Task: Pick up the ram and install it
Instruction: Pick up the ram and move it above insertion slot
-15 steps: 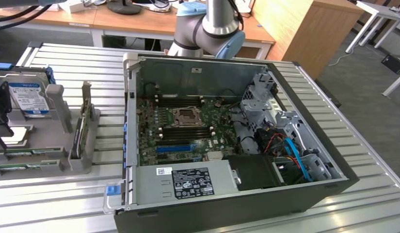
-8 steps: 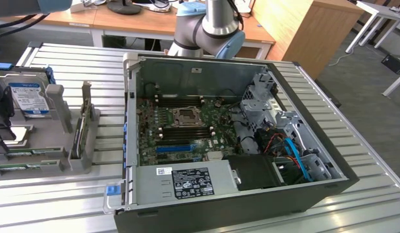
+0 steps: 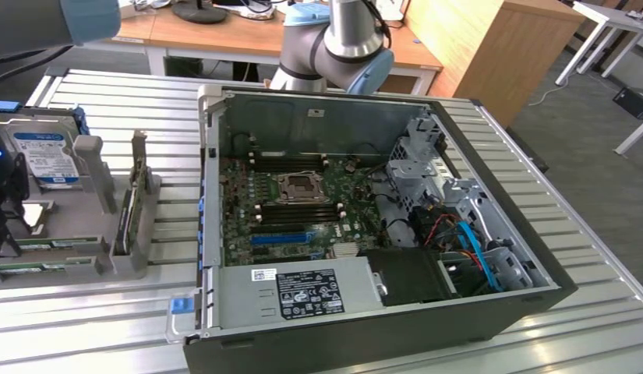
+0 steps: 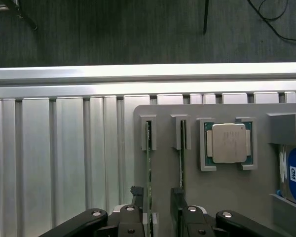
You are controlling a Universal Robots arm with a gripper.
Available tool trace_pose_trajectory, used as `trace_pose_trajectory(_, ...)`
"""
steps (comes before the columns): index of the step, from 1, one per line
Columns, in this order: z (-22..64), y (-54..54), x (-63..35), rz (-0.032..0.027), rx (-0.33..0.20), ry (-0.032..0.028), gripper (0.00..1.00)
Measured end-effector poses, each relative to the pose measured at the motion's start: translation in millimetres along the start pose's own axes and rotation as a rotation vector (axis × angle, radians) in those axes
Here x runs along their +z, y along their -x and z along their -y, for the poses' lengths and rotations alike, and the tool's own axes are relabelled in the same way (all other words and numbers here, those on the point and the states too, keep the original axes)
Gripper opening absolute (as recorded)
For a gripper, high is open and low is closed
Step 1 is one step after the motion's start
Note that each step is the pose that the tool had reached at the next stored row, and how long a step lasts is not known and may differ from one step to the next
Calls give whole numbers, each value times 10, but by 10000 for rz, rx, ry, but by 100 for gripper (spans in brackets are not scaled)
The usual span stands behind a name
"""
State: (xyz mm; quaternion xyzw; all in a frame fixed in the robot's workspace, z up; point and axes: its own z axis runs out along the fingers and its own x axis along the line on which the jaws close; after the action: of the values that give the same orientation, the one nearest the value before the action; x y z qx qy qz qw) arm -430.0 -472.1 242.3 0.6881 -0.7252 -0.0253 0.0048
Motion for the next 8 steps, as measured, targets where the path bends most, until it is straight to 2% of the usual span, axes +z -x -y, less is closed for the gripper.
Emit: trace_pose_trajectory(8,2,-54,6,3,1,-1,36)
